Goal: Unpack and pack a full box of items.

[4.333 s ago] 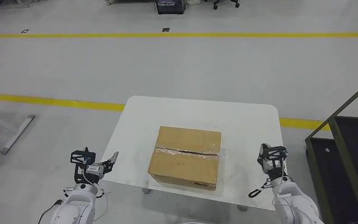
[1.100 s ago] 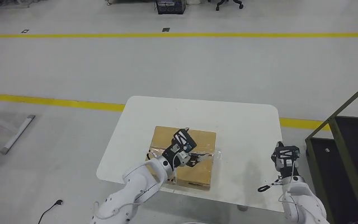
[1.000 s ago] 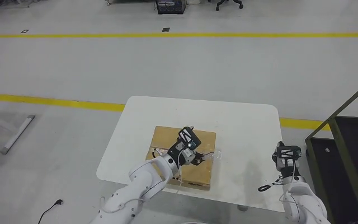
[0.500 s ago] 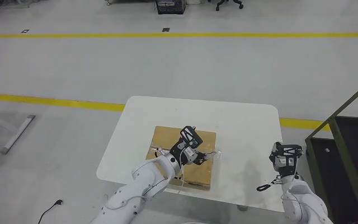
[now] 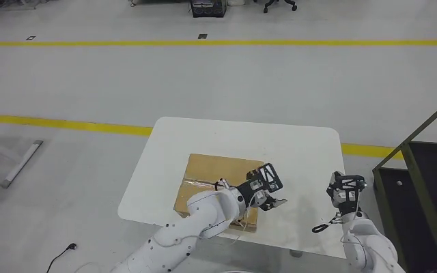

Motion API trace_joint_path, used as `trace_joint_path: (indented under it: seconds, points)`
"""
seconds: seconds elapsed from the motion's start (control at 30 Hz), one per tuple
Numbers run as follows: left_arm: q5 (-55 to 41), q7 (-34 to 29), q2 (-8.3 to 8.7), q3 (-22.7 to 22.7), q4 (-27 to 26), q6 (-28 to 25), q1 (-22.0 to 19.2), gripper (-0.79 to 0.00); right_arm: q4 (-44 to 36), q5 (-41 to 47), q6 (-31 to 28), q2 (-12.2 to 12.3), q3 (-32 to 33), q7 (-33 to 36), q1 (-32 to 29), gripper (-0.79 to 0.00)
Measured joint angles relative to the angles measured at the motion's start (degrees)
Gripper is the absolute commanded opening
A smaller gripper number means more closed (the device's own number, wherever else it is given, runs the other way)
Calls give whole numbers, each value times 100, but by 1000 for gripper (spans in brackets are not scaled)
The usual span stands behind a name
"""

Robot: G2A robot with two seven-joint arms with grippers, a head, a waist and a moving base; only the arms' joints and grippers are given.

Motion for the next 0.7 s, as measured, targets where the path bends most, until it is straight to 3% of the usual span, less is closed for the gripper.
trace_joint_path:
  seconds: [0.1,0.2,0.37,0.47,0.5,0.7]
  points:
    - [-49,-196,-160,323,277,89,-283,0,-15,-38,43,-5,18,-40,-59,-785]
    - [485,-573,-309,676,438,-27,-536,0,-8,-23,52,-8,57,-39,-103,-785]
    - [753,-834,-521,948,775,-46,-743,-6,-29,-17,33,-7,143,-36,-149,-785]
    - [897,-1102,-649,1092,969,33,-792,-169,-27,-23,34,-8,180,-37,-173,-785]
    - [918,-1169,-679,1115,1016,58,-797,-188,-26,-24,35,-10,184,-39,-176,-785]
    - [1096,-1587,-830,1251,1225,-141,-851,-188,-24,-70,41,-19,178,-12,-182,-785]
